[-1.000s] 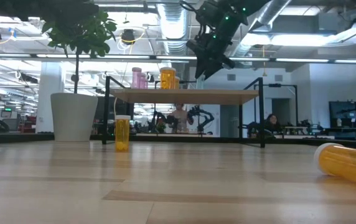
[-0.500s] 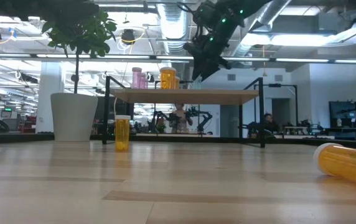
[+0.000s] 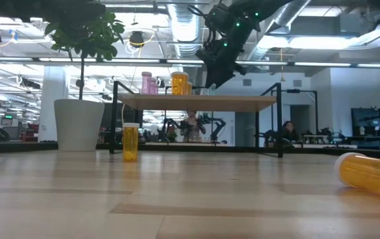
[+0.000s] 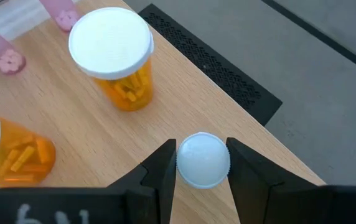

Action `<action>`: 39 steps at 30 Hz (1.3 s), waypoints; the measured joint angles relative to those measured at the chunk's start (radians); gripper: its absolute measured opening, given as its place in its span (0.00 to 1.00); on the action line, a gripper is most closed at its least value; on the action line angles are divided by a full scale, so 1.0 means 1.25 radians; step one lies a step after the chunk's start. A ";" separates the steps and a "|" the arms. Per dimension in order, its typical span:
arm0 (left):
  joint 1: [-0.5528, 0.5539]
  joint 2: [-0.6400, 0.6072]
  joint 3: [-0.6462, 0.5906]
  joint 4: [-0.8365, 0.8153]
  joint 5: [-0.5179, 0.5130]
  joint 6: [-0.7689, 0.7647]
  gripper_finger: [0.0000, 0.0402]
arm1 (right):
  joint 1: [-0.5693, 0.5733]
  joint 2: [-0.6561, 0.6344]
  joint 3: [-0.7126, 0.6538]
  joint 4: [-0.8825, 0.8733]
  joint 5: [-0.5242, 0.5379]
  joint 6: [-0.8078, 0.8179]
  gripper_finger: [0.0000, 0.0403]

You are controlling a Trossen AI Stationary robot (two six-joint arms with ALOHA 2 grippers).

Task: Pick and place medicine bottles onto shelf by color
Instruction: Put the top green pill bottle on the shelf, then put the top green pill bottle on the shelf aligned with the other green pill bottle

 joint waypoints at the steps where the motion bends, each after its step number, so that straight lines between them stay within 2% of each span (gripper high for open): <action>1: 0.000 0.000 0.000 0.000 0.000 0.000 0.43 | 0.000 0.000 0.000 -0.003 0.000 -0.001 0.36; 21: 0.000 0.000 0.000 -0.001 0.000 0.000 0.43 | 0.000 -0.002 0.000 -0.022 0.021 -0.015 0.37; 33: 0.000 0.000 0.000 -0.001 0.000 0.000 0.43 | 0.000 0.000 -0.003 -0.029 0.021 -0.015 0.61; 39: 0.000 0.000 0.000 -0.001 0.000 0.000 0.43 | 0.000 0.000 0.007 -0.042 0.020 -0.009 0.63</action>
